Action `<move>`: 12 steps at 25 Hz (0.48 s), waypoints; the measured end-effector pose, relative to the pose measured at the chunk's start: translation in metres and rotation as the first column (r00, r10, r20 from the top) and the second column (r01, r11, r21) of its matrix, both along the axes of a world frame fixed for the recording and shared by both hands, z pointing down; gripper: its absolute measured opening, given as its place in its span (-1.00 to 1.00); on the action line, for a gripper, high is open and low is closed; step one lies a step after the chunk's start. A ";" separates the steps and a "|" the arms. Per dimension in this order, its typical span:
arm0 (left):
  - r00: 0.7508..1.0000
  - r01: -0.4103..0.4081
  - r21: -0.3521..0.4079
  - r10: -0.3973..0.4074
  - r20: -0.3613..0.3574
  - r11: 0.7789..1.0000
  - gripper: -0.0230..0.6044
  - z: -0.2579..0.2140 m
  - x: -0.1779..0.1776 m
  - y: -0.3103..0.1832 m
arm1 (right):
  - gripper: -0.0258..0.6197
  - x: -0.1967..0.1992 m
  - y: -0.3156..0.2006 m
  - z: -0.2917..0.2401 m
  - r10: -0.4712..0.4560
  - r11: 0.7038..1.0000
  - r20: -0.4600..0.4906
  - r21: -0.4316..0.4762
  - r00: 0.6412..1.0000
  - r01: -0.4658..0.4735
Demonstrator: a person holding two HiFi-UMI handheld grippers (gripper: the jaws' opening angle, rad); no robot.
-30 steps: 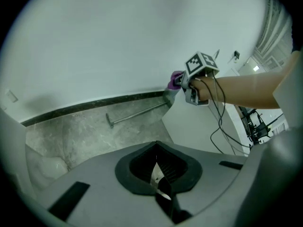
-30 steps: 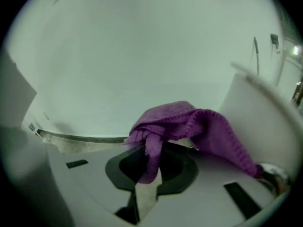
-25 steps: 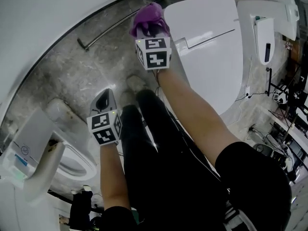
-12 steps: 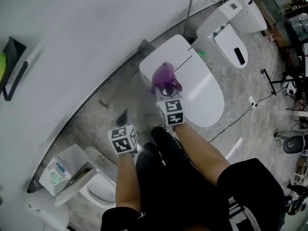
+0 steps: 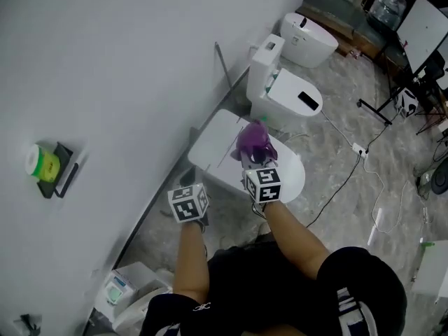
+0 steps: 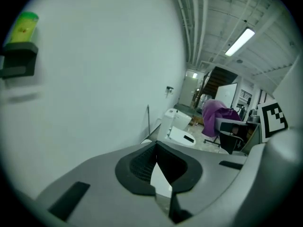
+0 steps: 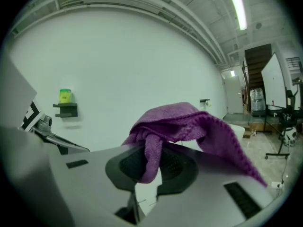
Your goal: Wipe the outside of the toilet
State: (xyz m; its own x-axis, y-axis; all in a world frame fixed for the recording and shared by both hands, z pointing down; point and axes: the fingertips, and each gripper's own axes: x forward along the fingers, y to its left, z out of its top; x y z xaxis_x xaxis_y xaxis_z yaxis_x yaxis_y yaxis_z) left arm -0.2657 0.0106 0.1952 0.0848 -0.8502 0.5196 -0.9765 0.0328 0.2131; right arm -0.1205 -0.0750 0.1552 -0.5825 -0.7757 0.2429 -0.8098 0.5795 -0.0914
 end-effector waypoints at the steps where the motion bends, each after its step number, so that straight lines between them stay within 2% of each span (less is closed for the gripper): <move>1: 1.000 -0.023 0.016 0.023 0.013 1.000 -0.90 -0.014 0.013 -0.008 | -0.76 0.013 -0.003 -0.014 0.007 1.000 0.019 0.016 1.000 -0.008; 5: 0.993 -0.099 0.082 0.093 0.079 0.992 -0.90 -0.066 0.063 -0.044 | -0.76 0.056 -0.020 -0.063 0.006 0.996 0.071 0.084 0.997 -0.012; 12: 0.981 -0.156 0.158 0.135 0.137 0.975 -0.90 -0.126 0.138 -0.082 | -0.76 0.127 -0.048 -0.123 0.000 0.990 0.147 0.140 0.989 -0.021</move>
